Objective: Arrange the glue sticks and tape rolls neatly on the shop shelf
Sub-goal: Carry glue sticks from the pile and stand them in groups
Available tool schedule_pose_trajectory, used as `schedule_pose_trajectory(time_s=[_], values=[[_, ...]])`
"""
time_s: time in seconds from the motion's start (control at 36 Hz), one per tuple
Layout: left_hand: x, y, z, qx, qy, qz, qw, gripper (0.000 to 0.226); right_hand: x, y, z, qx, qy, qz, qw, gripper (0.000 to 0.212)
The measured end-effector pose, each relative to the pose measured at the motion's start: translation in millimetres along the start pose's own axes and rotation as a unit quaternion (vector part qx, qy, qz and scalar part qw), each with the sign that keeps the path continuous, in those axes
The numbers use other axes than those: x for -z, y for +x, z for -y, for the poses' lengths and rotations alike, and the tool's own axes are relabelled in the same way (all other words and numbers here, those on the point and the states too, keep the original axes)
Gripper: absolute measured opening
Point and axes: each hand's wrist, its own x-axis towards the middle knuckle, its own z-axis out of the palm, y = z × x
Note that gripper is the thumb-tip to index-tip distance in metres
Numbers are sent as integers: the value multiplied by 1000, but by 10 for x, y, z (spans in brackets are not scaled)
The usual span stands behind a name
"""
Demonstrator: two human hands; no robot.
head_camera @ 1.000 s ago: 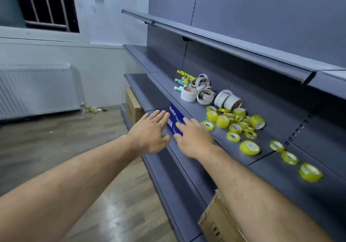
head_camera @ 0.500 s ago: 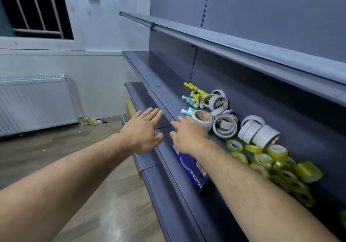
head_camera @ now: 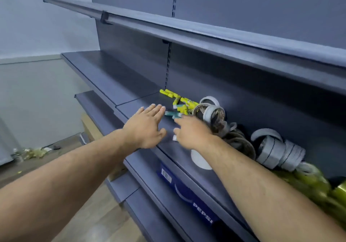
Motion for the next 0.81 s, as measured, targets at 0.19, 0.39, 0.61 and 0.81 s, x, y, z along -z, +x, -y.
schedule_pose_trajectory(time_s=[0.19,0.39,0.61,0.81], values=[[43,743,516,-89,33,-3,996,91,15,620,62,-123,9,15,992,30],[-56,1281,696,-137,6,15,990,90,-92,984,-42,-196,-24,29,980,20],[-105,1613,736,-119,-69,49,989,82,-170,1208,-249,-164,-29,15,986,11],[-72,1831,771,-112,-42,98,988,53,-140,1334,-234,-139,-16,17,990,34]])
